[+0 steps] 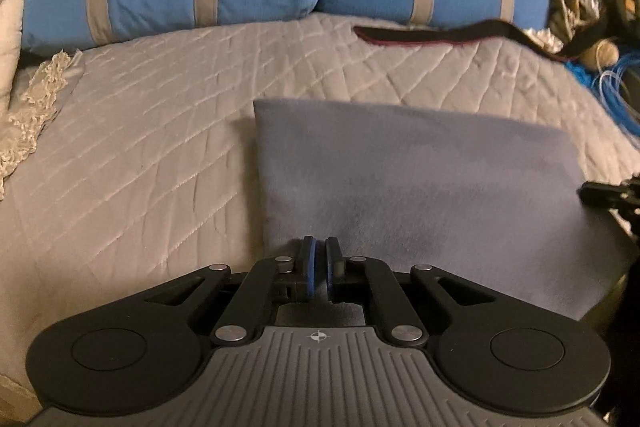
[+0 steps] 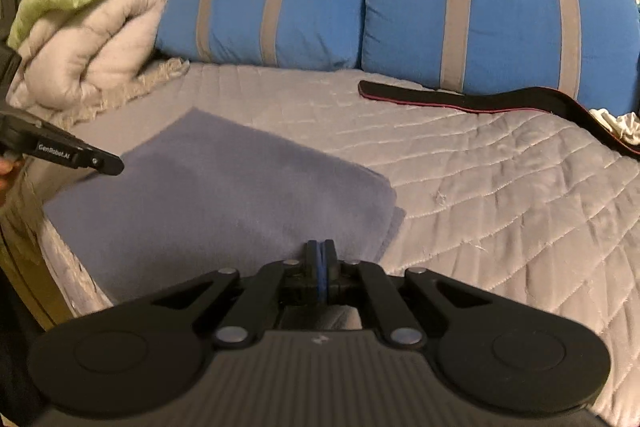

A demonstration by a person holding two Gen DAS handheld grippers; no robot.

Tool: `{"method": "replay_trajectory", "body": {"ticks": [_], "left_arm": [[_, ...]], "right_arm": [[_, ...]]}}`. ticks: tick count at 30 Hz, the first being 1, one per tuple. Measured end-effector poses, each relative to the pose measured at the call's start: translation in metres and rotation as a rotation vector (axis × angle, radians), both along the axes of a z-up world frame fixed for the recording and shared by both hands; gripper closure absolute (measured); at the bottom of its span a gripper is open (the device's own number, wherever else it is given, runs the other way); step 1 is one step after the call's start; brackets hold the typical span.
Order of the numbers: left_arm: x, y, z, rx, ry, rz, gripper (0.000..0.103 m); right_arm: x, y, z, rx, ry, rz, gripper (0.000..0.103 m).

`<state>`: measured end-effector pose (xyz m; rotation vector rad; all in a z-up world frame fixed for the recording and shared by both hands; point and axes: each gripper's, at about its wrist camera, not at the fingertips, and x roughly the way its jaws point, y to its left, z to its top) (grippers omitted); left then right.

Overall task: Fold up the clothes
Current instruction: 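Carry the bundle with both tools, lay it on the bed, open both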

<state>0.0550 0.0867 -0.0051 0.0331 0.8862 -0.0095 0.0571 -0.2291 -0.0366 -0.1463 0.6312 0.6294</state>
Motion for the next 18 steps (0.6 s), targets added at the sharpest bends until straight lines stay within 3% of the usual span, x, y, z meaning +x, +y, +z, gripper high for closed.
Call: {"method": "replay_trajectory", "body": {"ticks": [8,10,12,15,18], "left_arm": [[-0.015,-0.009,0.009,0.11,0.05,0.005,0.098],[-0.024,-0.011,0.018,0.088,0.048,-0.014,0.098],[-0.033,-0.014,0.024,0.047,0.054,-0.058,0.098],[-0.037,-0.019,0.019,0.058,0.109,-0.087,0.098],[-0.036,-0.021,0.01,0.078,0.167,-0.092,0.098]], "right_arm": [[-0.012,-0.002,0.003,-0.085,-0.01,-0.033,0.094],[-0.018,-0.005,0.008,-0.086,-0.035,-0.035,0.101],[-0.026,-0.011,0.015,-0.069,-0.055,-0.022,0.101],[-0.038,-0.015,0.021,-0.034,-0.042,0.053,0.101],[-0.045,-0.009,0.014,-0.08,0.001,0.097,0.102]]}}
